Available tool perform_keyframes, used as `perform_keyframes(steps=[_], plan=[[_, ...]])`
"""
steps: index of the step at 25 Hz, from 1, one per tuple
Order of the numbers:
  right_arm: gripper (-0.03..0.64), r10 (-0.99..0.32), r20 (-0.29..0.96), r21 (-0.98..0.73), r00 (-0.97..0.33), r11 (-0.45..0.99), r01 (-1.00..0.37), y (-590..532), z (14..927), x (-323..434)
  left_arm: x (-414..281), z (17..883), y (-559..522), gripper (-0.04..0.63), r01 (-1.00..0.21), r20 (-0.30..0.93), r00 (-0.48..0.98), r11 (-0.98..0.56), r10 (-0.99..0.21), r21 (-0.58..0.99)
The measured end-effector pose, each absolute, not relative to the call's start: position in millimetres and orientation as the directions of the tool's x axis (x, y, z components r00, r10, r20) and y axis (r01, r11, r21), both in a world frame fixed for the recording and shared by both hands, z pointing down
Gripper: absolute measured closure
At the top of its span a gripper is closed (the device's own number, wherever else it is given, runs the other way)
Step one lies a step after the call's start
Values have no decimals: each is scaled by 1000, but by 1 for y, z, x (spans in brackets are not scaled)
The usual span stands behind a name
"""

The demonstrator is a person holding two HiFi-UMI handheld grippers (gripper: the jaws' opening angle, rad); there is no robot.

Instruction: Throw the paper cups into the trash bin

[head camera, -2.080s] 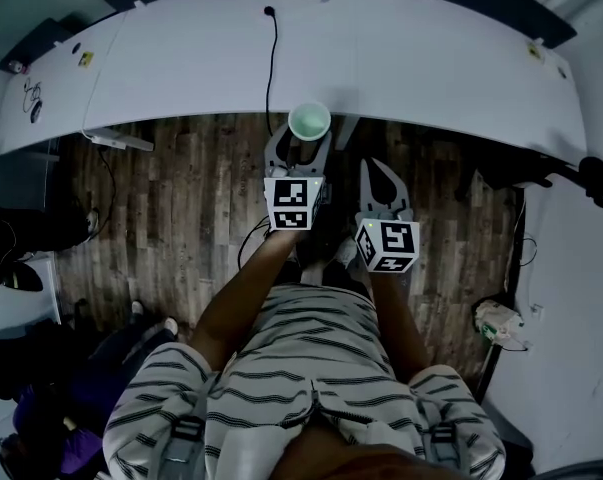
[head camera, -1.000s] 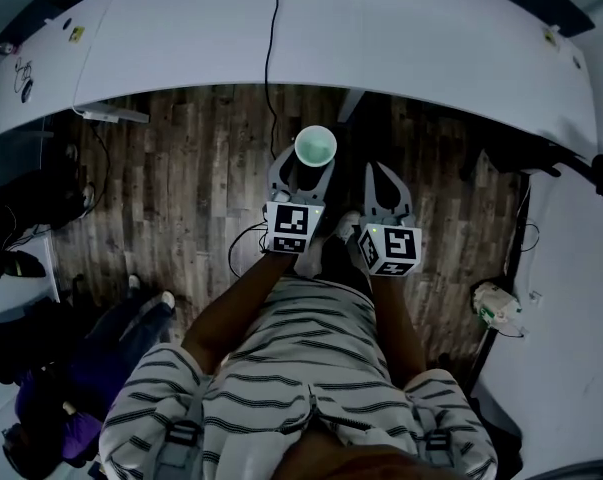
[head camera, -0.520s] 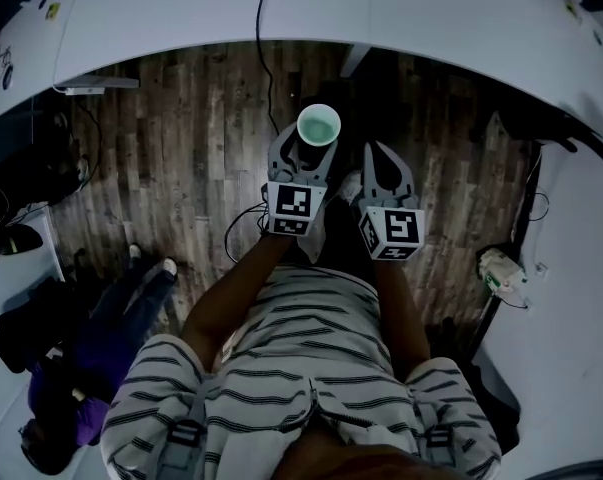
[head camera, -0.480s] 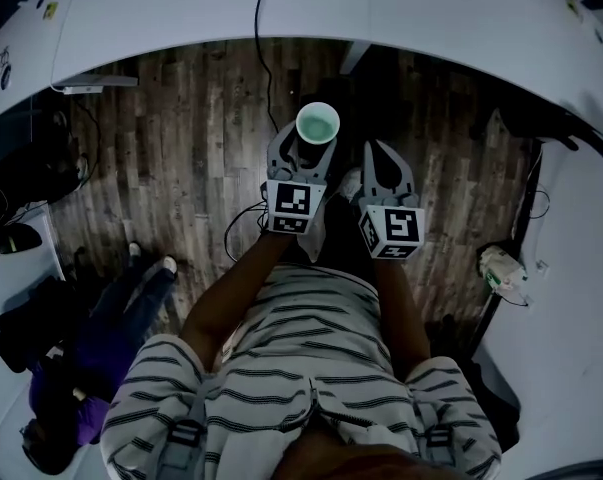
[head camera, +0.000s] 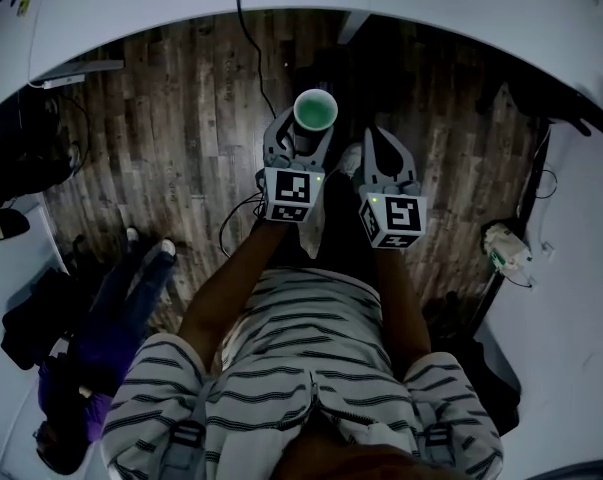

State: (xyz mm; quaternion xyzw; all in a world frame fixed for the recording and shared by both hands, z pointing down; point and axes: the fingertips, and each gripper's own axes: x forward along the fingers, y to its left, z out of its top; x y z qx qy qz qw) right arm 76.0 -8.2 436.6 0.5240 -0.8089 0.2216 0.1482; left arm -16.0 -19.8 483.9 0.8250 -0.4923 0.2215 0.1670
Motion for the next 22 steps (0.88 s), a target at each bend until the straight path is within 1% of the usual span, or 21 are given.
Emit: perform_keyframes(steps=[12,22], plan=[[600,-735,529,-223,-424,361,-905,-1,500,73,-12,567,-2,311,-884,630,401,-461,-665,77],[600,-701,571,-251,-428,348,-904,15,549,75,-8,617,13,311,-874,669,403,-479,-625,79]])
